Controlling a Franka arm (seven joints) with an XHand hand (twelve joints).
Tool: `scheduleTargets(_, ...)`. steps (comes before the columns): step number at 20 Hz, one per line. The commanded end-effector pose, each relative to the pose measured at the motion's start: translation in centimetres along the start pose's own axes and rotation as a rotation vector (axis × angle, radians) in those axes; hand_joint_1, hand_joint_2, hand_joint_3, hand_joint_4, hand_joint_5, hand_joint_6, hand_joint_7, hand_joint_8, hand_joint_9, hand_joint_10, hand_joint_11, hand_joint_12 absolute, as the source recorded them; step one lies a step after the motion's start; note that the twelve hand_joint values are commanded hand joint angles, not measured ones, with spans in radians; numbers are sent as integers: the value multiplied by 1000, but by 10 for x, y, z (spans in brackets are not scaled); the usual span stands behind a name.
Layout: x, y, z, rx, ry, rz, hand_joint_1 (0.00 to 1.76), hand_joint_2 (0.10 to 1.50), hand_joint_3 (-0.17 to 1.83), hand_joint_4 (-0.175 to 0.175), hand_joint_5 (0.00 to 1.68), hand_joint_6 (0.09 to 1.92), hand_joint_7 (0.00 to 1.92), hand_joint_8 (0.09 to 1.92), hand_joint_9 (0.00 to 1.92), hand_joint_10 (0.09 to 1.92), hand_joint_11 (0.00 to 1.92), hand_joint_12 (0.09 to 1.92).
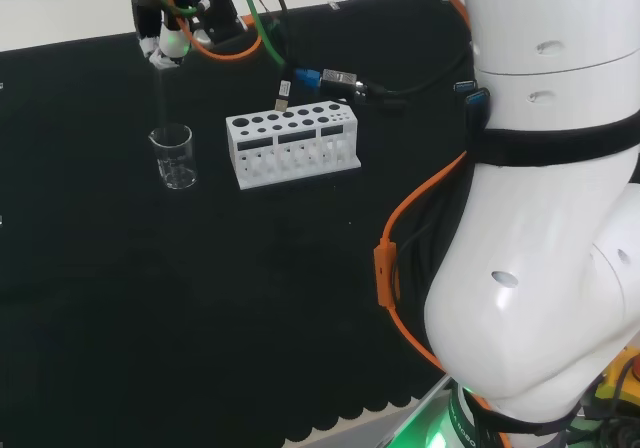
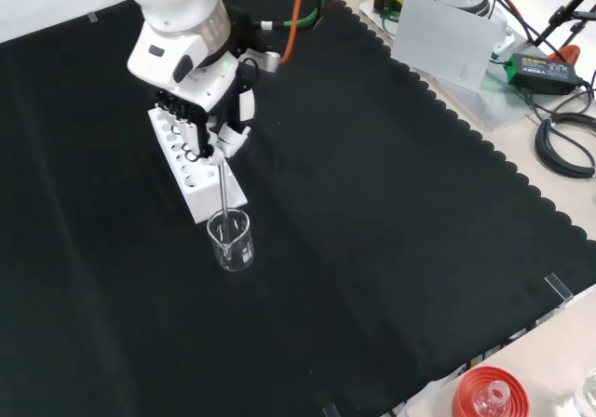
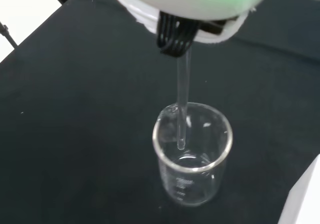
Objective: Stir in the beaker to the left of the white test tube rack with the glass rod.
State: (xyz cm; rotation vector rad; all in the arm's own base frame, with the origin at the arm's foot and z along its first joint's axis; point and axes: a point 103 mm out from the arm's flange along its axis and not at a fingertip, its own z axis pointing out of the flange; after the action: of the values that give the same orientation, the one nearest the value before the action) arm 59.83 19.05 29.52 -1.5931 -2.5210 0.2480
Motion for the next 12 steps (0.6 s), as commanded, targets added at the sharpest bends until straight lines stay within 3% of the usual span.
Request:
scheduleTargets(1, -25, -9, 7, -19, -24, 18, 1330, 613, 738, -175, 1194, 613, 1388, 732, 1766, 444, 1605, 739)
scheduleTargets(12, -20, -27, 6, -23, -15, 26, 1330, 614, 737, -175, 1193, 614, 1387, 734, 1766, 446, 1604, 740)
